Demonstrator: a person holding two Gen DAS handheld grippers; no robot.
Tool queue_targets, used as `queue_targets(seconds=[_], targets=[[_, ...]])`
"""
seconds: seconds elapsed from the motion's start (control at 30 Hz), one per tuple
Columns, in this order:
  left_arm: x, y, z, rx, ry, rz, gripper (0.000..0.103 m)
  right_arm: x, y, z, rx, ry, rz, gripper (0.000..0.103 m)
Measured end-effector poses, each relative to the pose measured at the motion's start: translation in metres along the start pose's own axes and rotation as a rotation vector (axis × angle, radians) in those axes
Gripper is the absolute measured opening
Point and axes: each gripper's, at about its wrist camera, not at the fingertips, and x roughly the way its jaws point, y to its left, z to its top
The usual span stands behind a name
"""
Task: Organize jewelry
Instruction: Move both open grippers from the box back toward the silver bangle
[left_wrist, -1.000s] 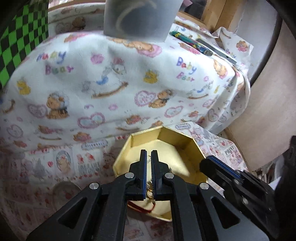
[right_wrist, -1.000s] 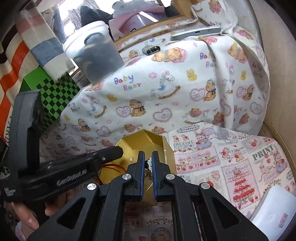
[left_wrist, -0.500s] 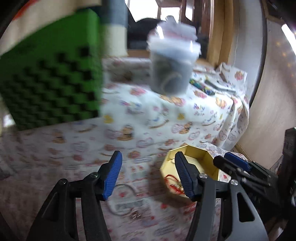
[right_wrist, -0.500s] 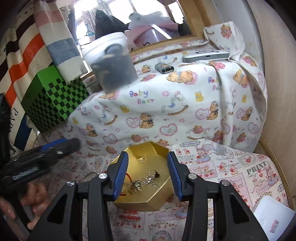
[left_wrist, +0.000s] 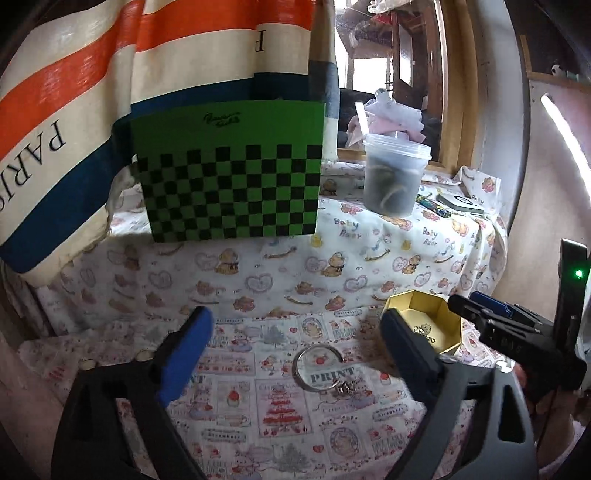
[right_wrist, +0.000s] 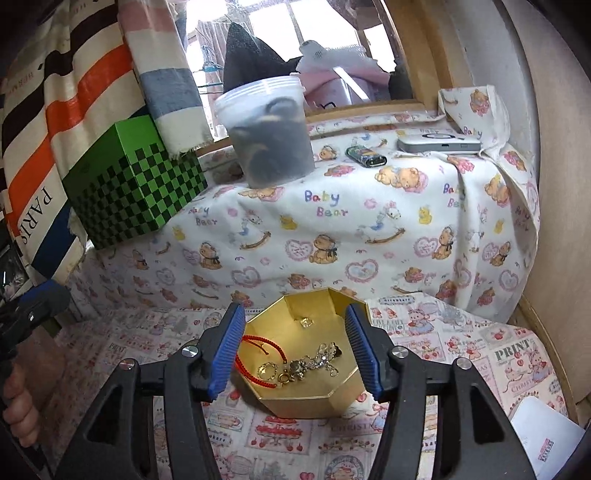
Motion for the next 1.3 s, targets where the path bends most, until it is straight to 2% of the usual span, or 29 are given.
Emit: queue_targets(seconds=[0.03, 0.2, 0.37, 0.43, 0.63, 0.77, 0.83, 0.93, 1.17, 1.3], targets=[[-0.002, 0.001, -0.003, 0.0, -0.016, 0.007, 0.103, -0.001, 0.001, 0.0, -0.004, -0.003, -0.002, 0.06], [0.002, 0.01, -0.015, -0.004, -0.059, 0.034, 0.103, -0.002, 0.009, -0.002, -0.033, -0.011, 0.0, 0.069], [0.016, 0.024, -0.029, -0.042, -0.031, 0.019, 0.103, -0.002, 0.014, -0.004, -0.049, -0.018, 0.002, 0.08], [0.02, 0.028, -0.032, -0.049, -0.039, 0.036, 0.103, -0.003, 0.015, -0.004, -0.054, -0.026, -0.008, 0.085], [0.018, 0.032, -0.034, -0.047, -0.056, 0.014, 0.103, -0.005, 0.015, -0.005, -0.05, -0.048, -0.037, 0.086], [0.027, 0.039, -0.036, -0.098, 0.033, 0.022, 0.103, -0.004, 0.019, -0.007, -0.081, -0.052, -0.057, 0.087], [0.03, 0.042, -0.036, -0.111, 0.044, 0.014, 0.103, -0.005, 0.021, -0.007, -0.1, -0.057, -0.065, 0.087], [0.032, 0.047, -0.038, -0.111, 0.041, 0.054, 0.103, -0.003, 0.022, -0.008, -0.102, -0.055, -0.068, 0.087], [0.042, 0.059, -0.04, -0.136, 0.074, 0.072, 0.103, 0.0, 0.027, -0.011, -0.121, -0.037, -0.061, 0.088], [0.039, 0.065, -0.037, -0.125, 0.052, 0.107, 0.103, 0.003, 0.031, -0.013, -0.144, -0.015, -0.048, 0.088]])
